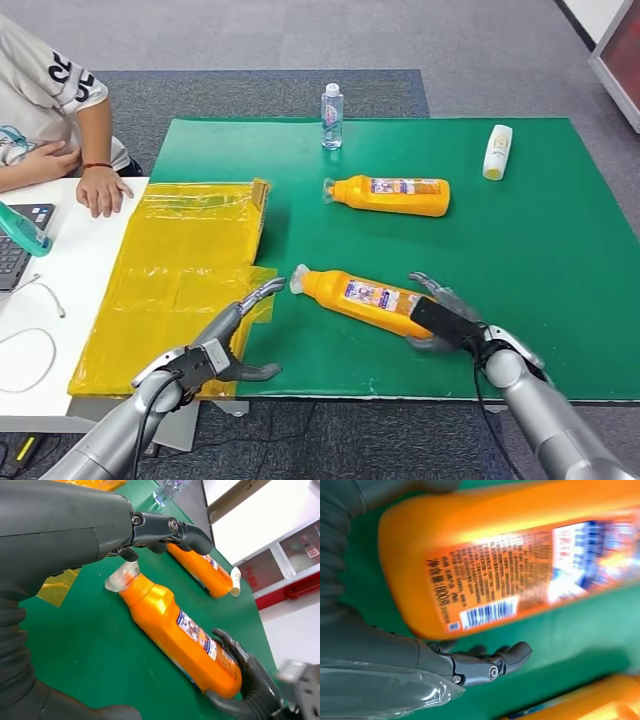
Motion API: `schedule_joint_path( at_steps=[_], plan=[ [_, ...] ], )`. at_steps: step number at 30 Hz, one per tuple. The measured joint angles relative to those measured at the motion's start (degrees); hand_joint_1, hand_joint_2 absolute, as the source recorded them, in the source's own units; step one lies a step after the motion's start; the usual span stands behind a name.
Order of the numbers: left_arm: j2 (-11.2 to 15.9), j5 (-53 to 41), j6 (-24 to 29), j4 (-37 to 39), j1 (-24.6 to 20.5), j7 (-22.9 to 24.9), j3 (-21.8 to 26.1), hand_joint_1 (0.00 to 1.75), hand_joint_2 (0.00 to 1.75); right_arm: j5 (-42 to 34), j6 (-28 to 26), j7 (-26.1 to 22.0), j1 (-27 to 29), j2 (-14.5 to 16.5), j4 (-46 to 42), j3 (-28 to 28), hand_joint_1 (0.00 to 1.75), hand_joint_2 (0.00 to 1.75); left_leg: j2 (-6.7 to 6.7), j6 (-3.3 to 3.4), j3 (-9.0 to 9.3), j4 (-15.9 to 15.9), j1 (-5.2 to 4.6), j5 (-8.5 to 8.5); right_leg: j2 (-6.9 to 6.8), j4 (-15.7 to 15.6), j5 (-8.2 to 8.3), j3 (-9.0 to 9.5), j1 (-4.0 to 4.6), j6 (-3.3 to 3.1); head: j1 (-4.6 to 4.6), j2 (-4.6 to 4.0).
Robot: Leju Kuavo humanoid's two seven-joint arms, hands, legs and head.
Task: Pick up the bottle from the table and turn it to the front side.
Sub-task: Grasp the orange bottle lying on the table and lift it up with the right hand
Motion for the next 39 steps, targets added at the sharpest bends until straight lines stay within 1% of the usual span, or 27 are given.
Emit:
schedule_joint_path(
  at_steps=[3,5,8,13,18,22,32,39],
  plan=[
    [-0.1,-0.7,-0.1,0.0,0.0,0.0,0.5,0.00,1.75,9.4,-0.5,4.9,-2.8,0.1,-0.1,3.9,0.00,1.75,0.01,-0.03,0.01,0.0,0.00,0.04,0.01,0.0,0.04,-0.01,0.00,-0.01,0.01,0.00],
    [-0.3,-1.0,-0.2,0.0,0.1,0.0,0.9,0.00,1.75,13.4,0.0,7.3,-4.9,0.3,0.0,6.7,0.00,1.75,0.01,-0.04,0.01,0.0,0.00,0.06,0.01,0.0,0.05,-0.01,0.01,-0.01,0.01,0.00],
    [-0.4,-1.5,-0.3,0.0,0.1,0.0,1.4,0.00,1.75,16.8,1.7,9.1,-7.7,1.3,0.1,10.5,0.00,1.75,0.01,-0.07,0.01,0.0,0.01,0.10,0.01,0.0,0.07,-0.01,0.01,-0.02,0.00,0.00],
    [-0.6,-1.8,-0.4,0.0,0.1,0.0,2.2,0.00,1.75,19.6,5.0,10.3,-11.7,3.2,0.7,15.8,0.00,1.75,0.01,-0.08,0.01,0.0,0.01,0.12,0.01,0.0,0.07,-0.02,0.02,-0.02,0.00,0.00],
    [-0.7,-2.1,-0.5,0.0,0.1,0.0,2.5,0.00,1.75,20.8,6.3,11.6,-14.3,5.4,1.5,19.6,0.00,1.75,0.01,-0.07,0.01,0.0,0.01,0.11,0.01,0.0,0.06,-0.03,0.02,-0.02,0.00,0.00],
    [-0.8,-2.1,-0.4,0.0,0.1,0.0,2.7,0.00,1.75,21.0,6.4,12.0,-15.4,6.4,2.0,21.1,0.00,1.75,0.01,-0.07,0.00,0.0,0.01,0.11,0.00,0.0,0.05,-0.03,0.02,-0.02,-0.01,0.00],
    [-0.8,-2.2,-0.4,0.0,0.2,0.0,2.9,0.00,1.75,19.8,6.4,12.8,-16.0,7.2,2.6,22.6,0.00,1.75,0.00,-0.07,0.00,0.0,0.01,0.11,0.00,0.0,0.06,-0.03,0.02,-0.02,0.00,0.00],
    [-0.8,-2.8,-0.6,0.0,0.1,0.0,3.2,0.00,1.75,18.0,8.4,14.6,-17.2,7.3,2.7,23.5,0.00,1.75,0.01,-0.07,0.00,0.0,0.01,0.11,0.01,0.0,0.06,-0.04,0.02,-0.02,0.00,0.00]
  ],
)
